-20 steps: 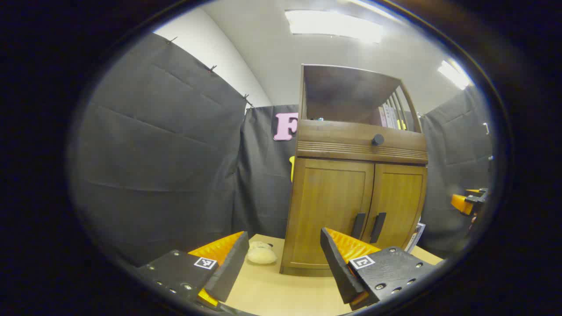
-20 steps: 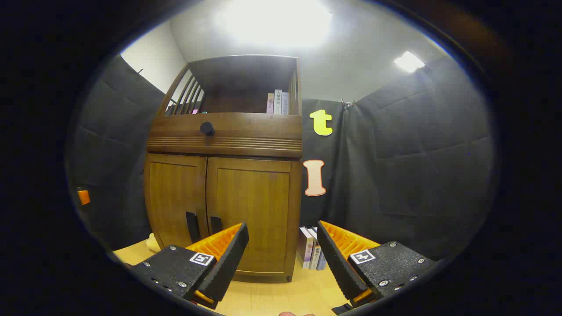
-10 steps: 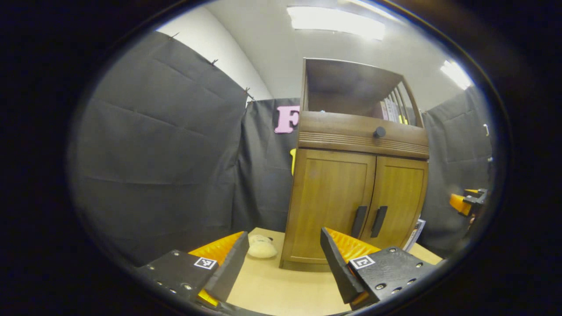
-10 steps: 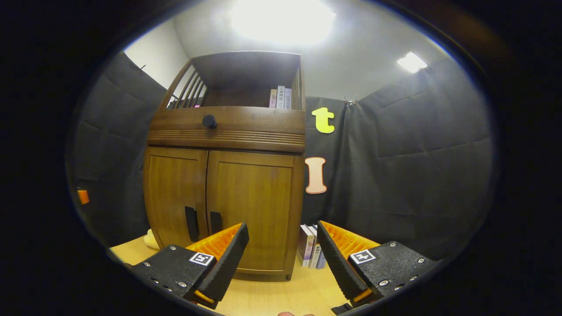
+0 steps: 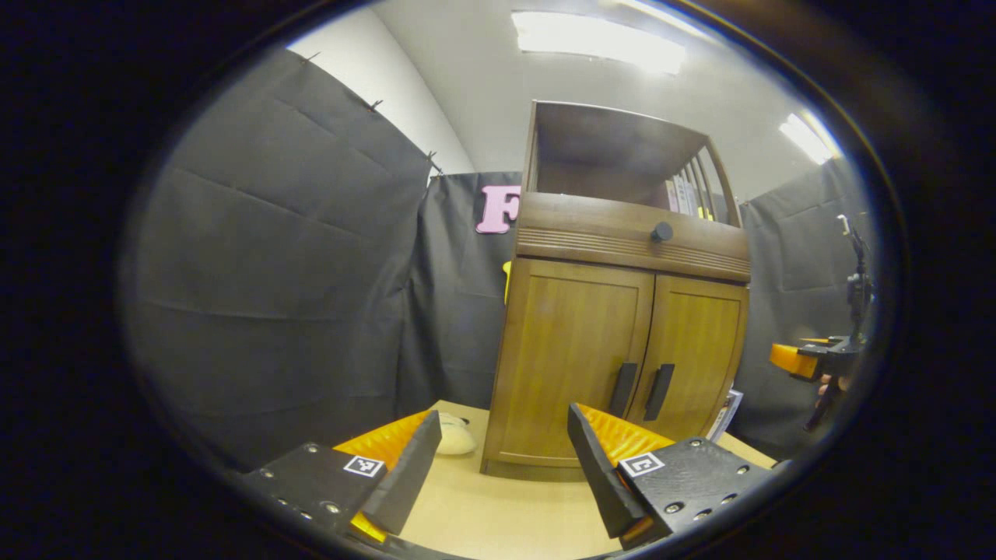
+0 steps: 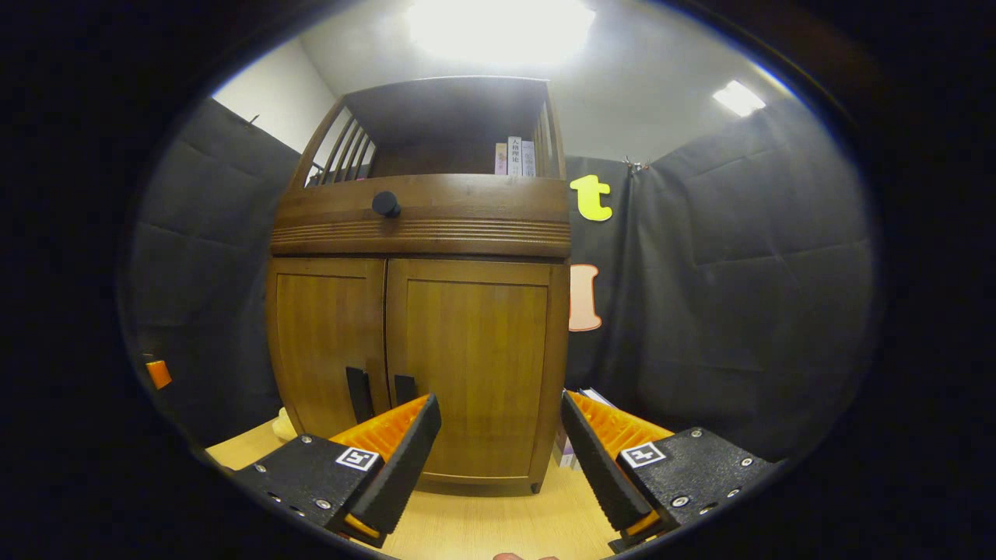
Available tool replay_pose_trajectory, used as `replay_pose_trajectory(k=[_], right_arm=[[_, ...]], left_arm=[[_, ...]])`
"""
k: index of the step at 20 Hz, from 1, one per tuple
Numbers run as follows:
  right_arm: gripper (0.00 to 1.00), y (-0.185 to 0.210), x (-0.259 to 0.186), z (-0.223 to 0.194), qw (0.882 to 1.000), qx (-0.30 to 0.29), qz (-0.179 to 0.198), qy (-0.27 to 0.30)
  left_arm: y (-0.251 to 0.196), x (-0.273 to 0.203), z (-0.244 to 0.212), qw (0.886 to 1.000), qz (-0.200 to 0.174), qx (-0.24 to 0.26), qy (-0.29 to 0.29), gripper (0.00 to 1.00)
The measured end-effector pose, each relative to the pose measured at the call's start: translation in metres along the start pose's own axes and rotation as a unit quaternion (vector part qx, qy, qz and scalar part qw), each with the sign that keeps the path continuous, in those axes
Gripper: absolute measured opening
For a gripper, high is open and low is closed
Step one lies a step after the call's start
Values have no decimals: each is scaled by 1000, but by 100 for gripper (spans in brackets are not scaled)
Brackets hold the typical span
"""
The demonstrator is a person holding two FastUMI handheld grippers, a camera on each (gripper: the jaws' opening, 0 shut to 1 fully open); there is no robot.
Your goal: Open the right door of the double-door shoe cabinet with the right hand, and open the left door with the left hand.
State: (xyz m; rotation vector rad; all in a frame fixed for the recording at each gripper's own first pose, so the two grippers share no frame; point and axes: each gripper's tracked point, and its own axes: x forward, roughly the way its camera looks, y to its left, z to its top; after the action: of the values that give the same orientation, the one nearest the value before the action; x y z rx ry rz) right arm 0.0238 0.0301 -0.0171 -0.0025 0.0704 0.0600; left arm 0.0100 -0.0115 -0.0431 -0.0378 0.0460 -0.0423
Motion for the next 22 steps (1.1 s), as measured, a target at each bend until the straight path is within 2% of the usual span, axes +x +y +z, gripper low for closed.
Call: replay_pose_trajectory(k=[2, 3, 6, 10, 11, 12, 16, 17, 20, 21, 22], right_arm=[[96, 8, 5, 2, 1000, -5, 12, -5], [97, 14, 9, 4, 1000, -8, 19, -9], [96, 27, 24, 5, 999, -11, 40, -15], [96, 47, 40, 4, 998, 9, 66, -4], [96, 51, 47, 3, 997, 13, 70, 0], [97, 55, 53, 2, 997, 16, 71, 5], [96, 67, 77, -8, 996, 19, 80, 23], [96, 71, 82, -12, 996, 16, 83, 27], [97, 81, 97, -26, 995, 13, 89, 46], [97, 84, 100, -31, 994, 16, 89, 53], [97, 83, 107, -36, 994, 16, 85, 59]], left_arm=[[2, -1, -4, 1000, 0, -9, 2, 93], [4, -1, -5, 1000, 2, -10, 3, 97], [12, -8, -14, 1000, 13, -2, 10, 90], [25, -23, -20, 999, 36, 18, 14, 96], [28, -26, -20, 999, 41, 24, 15, 93], [30, -30, -23, 998, 45, 27, 18, 90], [43, -42, -37, 997, 59, 35, 39, 93], [46, -44, -38, 996, 66, 41, 43, 96], [58, -53, -41, 992, 97, 57, 52, 90], [60, -53, -39, 992, 105, 55, 53, 96], [59, -52, -37, 991, 112, 49, 52, 94]])
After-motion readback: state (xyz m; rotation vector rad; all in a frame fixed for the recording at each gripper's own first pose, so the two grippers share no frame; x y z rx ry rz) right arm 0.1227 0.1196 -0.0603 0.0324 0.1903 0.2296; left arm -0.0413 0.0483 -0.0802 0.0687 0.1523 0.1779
